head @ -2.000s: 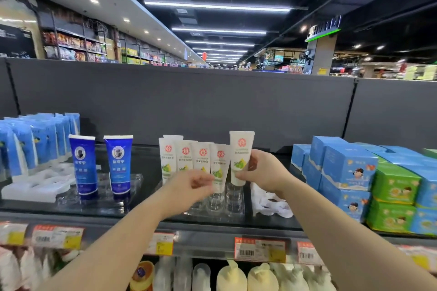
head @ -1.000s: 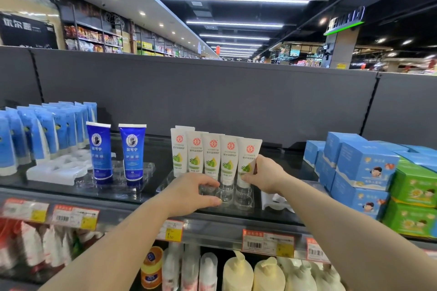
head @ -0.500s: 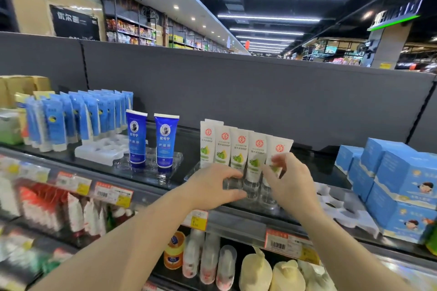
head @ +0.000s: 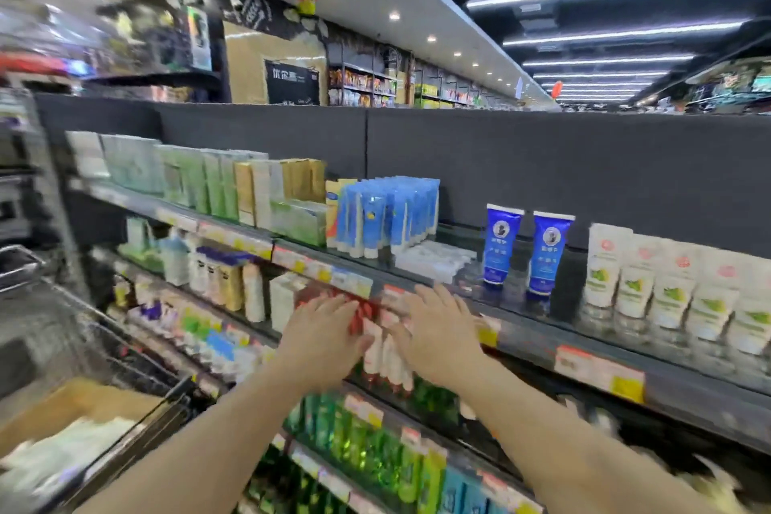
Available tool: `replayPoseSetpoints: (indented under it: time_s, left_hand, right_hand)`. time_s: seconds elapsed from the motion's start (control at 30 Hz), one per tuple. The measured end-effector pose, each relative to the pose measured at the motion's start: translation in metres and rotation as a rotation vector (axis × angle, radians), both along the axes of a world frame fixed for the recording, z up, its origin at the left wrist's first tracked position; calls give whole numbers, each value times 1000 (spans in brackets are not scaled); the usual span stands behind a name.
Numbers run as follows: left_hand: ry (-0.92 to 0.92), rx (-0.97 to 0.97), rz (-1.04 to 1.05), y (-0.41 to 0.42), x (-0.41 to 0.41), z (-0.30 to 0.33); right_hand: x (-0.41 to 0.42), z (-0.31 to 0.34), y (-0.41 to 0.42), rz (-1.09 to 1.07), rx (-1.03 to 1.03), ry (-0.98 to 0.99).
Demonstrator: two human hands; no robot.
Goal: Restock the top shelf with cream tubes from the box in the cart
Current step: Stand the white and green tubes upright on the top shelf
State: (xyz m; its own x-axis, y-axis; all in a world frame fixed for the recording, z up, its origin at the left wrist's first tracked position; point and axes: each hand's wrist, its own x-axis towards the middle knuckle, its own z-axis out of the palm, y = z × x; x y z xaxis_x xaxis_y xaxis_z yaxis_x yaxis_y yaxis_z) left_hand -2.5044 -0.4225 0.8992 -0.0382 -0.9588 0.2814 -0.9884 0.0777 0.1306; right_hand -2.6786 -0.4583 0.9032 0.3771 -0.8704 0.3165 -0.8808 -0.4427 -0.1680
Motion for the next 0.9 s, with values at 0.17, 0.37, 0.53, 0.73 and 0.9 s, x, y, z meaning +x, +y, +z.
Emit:
replayPoseSetpoints:
  time_s: [0.17, 0.37, 0.53, 0.73, 0.9]
  left_hand:
    - [-23, 59, 307, 58, 187, 0]
    - [-66, 46, 563, 128, 337, 4]
    - [6, 128, 728, 152, 428, -20]
    - [30, 172, 823, 125, 525, -51]
    - [76, 219, 882, 71, 608, -65]
  right_hand:
    - [195, 2, 21, 172, 55, 37]
    - [369, 1, 51, 323, 88, 29]
    - [476, -34, 50, 453, 125, 46]
    - [589, -79, 6, 539, 184, 79]
    - [670, -97, -51, 579, 277, 81]
